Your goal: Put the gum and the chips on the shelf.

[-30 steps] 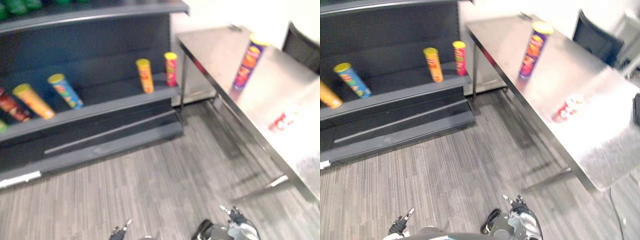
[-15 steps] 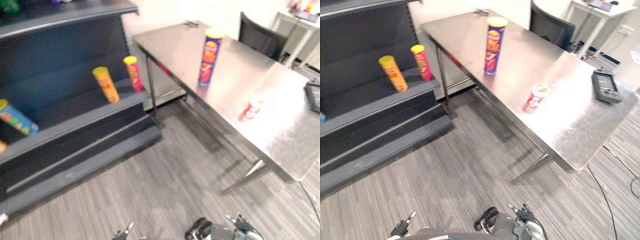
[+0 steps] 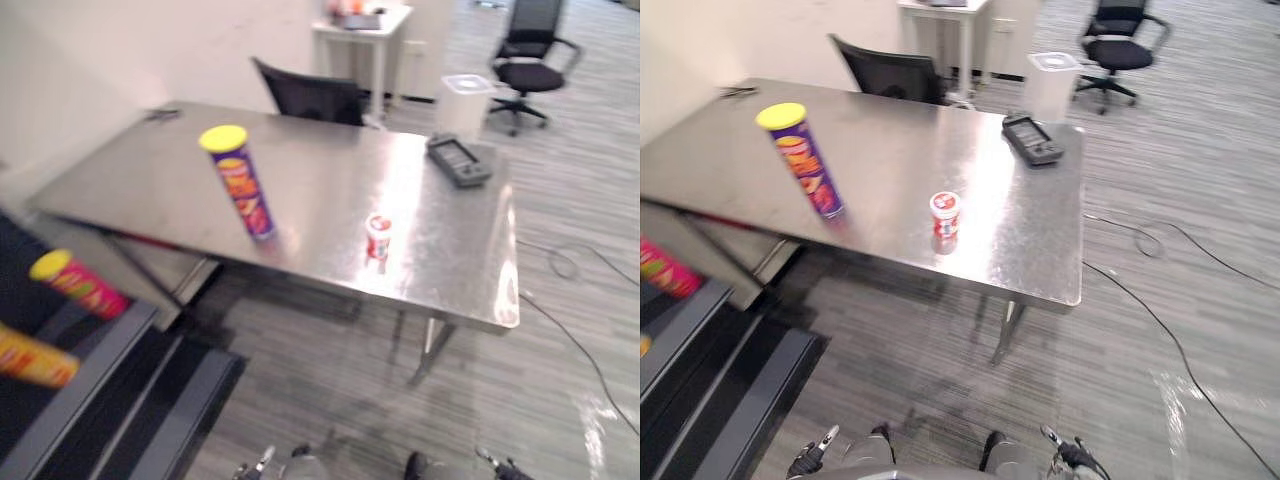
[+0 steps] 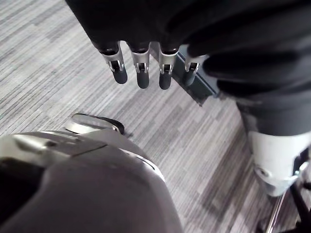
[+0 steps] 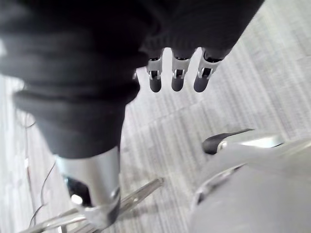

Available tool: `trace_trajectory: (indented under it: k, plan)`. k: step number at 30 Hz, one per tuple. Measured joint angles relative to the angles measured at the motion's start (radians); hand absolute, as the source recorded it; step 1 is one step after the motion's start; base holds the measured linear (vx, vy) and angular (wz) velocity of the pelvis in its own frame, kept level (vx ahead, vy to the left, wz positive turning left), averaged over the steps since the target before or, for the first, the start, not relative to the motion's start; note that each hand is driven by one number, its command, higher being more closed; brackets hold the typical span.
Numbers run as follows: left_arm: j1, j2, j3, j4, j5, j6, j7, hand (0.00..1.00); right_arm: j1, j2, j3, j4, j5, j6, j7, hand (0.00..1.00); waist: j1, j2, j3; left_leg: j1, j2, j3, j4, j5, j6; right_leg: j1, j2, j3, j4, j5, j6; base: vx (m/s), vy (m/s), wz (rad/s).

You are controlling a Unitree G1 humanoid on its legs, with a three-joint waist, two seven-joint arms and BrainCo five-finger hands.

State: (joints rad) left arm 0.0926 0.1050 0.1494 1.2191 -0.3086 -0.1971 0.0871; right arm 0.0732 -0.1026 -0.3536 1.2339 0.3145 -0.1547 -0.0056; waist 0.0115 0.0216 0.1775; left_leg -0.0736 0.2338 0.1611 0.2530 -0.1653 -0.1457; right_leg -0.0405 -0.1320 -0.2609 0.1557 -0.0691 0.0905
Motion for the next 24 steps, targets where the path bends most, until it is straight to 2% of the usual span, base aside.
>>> trace_trajectory:
  k: [1, 4, 5, 7, 8, 9, 10, 11, 17, 21, 24]
  plan:
    - [-0.006, 0.014, 0.0, 0.006, 0.006, 0.003, -0.01, 0.0, 0.016, 0.013, -0.007, 0.004, -0.001, 0.003, 0.0, 0.0, -0.014, -0.014, 0.0, 0.023, -0.018, 0.033, 0.005, 0.001, 0.01, 0.008, -0.016, 0.026, -0.017, 0.031, 0.025, 0.25, 0.281, -0.71]
    - [-0.025, 0.023, -0.021, 0.008, 0.022, 0.002, -0.025, 0.0, 0.025, 0.033, -0.029, 0.009, -0.005, 0.004, 0.002, 0.0, -0.037, -0.029, -0.009, 0.048, -0.066, 0.086, 0.006, -0.004, 0.021, 0.013, -0.057, 0.061, -0.064, 0.056, 0.055, 0.25, 0.241, -0.56]
    - [-0.033, 0.024, -0.038, 0.007, 0.047, 0.002, -0.026, 0.0, 0.014, 0.036, -0.032, 0.009, -0.01, 0.003, 0.003, 0.0, -0.036, -0.022, -0.007, 0.067, -0.071, 0.123, -0.007, -0.006, 0.022, 0.008, -0.061, 0.083, -0.078, 0.072, 0.058, 0.13, 0.108, -0.61]
    - [-0.033, 0.023, -0.055, 0.007, 0.055, 0.002, -0.026, 0.0, 0.008, 0.026, -0.031, 0.009, -0.028, 0.003, 0.001, 0.0, -0.036, -0.012, -0.01, 0.087, -0.072, 0.159, -0.02, -0.007, 0.022, 0.004, -0.06, 0.082, -0.087, 0.09, 0.05, 0.08, 0.052, -0.67]
    - [-0.03, 0.015, -0.076, 0.011, 0.056, 0.002, -0.026, 0.0, 0.006, 0.015, -0.03, 0.008, -0.041, 0.003, -0.005, 0.0, -0.035, 0.004, -0.018, 0.108, -0.066, 0.195, -0.042, -0.007, 0.022, -0.016, -0.051, 0.053, -0.081, 0.113, 0.036, 0.07, 0.031, -0.9]
    - [-0.03, 0.015, -0.089, 0.014, 0.056, 0.002, -0.025, 0.0, 0.0, 0.004, -0.03, 0.008, -0.043, 0.003, -0.01, 0.0, -0.034, 0.022, -0.025, 0.121, -0.056, 0.226, -0.064, -0.007, 0.022, -0.038, -0.045, -0.03, -0.069, 0.132, 0.011, 0.06, 0.024, -0.91]
    - [-0.03, 0.013, -0.1, 0.014, 0.057, 0.002, -0.025, 0.0, -0.005, 0.002, -0.03, 0.008, -0.043, 0.003, -0.013, 0.0, -0.034, 0.026, -0.026, 0.129, -0.052, 0.241, -0.075, -0.006, 0.023, -0.047, -0.048, -0.082, -0.06, 0.137, 0.005, 0.04, -0.001, -0.74]
    - [-0.032, 0.015, -0.122, 0.014, 0.066, 0.002, -0.026, 0.0, -0.013, 0.002, -0.03, 0.006, -0.059, 0.003, -0.025, 0.0, -0.038, 0.027, -0.026, 0.138, -0.059, 0.256, -0.088, -0.006, 0.024, -0.057, -0.051, -0.149, -0.057, 0.138, 0.001, 0.01, -0.015, -0.52]
    - [-0.039, 0.021, -0.152, 0.01, 0.096, -0.004, -0.024, 0.0, -0.004, 0.004, -0.063, 0.0, -0.077, 0.003, -0.043, 0.0, -0.036, 0.026, -0.029, 0.159, -0.074, 0.261, -0.116, -0.009, 0.029, -0.015, -0.042, -0.154, -0.15, 0.156, 0.002, -0.05, 0.002, -0.06]
    - [-0.032, 0.026, -0.15, -0.002, 0.097, -0.012, -0.024, 0.0, -0.006, -0.002, -0.202, -0.005, -0.079, 0.003, -0.071, 0.0, -0.031, 0.017, -0.037, 0.148, -0.073, 0.252, -0.131, -0.017, 0.04, 0.027, -0.026, -0.183, -0.268, 0.201, 0.005, -0.06, 0.003, 0.07]
    - [-0.025, 0.028, -0.149, -0.005, 0.119, -0.011, -0.024, 0.0, -0.007, -0.017, -0.29, -0.005, -0.081, 0.005, -0.079, 0.0, -0.032, 0.012, -0.045, 0.147, -0.074, 0.249, -0.133, -0.018, 0.039, 0.026, -0.027, -0.187, -0.268, 0.201, 0.005, 0.0, 0.02, 0.01]
